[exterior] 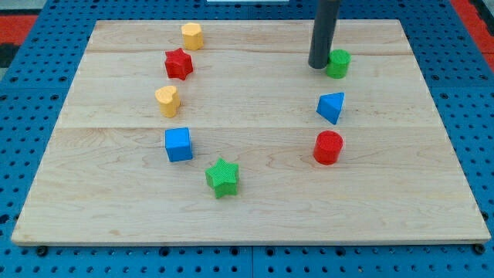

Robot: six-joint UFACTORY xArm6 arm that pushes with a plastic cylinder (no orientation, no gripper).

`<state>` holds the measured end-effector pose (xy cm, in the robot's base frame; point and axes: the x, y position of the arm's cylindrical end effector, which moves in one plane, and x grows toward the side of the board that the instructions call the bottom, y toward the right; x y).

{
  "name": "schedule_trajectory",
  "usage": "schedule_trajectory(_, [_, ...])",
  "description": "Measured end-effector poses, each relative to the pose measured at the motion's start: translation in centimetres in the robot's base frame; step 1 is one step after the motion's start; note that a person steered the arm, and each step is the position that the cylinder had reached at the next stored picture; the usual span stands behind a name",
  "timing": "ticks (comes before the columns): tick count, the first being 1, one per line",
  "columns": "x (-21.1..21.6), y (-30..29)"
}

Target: Move your arm to the centre right of the board

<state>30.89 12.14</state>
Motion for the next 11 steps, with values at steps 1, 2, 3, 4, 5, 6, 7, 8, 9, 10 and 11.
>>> schedule_trajectory(1, [0.1, -1.1])
schedule_trajectory(2, [1.2, -1.9])
schedule_trajectory(3, [2.2, -2.2])
schedule_trajectory(4, [3.5, -4.5])
schedule_trajectory(5, [5.9, -7.6])
schedule_trajectory(6, [7.3, -7.8])
schedule_trajectory(7, [6.7, -6.3])
schedule_trajectory(8, [5.8, -1.1])
schedule_trajectory(9, [5.8, 1.8])
schedule_trajectory(10, [5.5, 8.2])
schedule_trajectory(11, [8.1, 12.2])
